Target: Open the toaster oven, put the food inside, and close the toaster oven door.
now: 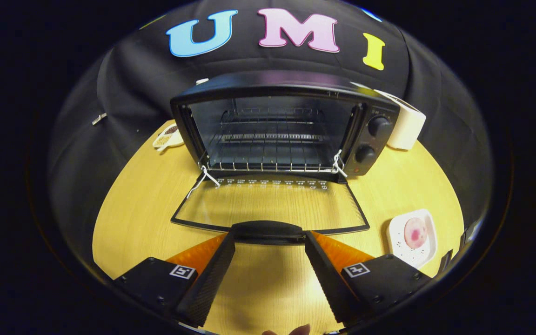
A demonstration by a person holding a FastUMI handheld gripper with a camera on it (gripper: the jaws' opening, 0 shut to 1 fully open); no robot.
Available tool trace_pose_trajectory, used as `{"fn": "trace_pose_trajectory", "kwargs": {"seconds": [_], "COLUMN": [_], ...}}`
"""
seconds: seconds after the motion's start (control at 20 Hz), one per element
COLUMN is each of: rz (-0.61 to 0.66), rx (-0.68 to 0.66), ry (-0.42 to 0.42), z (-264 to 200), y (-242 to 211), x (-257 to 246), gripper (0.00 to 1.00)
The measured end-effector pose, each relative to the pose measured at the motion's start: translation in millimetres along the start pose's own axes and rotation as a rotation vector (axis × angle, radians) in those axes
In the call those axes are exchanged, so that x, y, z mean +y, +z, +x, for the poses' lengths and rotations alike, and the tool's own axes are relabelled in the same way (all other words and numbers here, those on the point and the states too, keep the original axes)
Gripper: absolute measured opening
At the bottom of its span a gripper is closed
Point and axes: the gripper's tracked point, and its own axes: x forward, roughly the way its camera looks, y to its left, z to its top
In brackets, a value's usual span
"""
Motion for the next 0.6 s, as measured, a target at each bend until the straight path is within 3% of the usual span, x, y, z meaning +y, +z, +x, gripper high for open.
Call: {"fn": "trace_pose_trajectory", "kwargs": {"seconds": [0.3,0.6], "rz": [0.015,0.03], "rx": [0.03,-0.053], "ry": [0.037,0.16], "z": [-5.5,-41.8], "y": [-10.7,21.1], "x": [-1.6,-6.3], "gripper": [0.99,0.99]}}
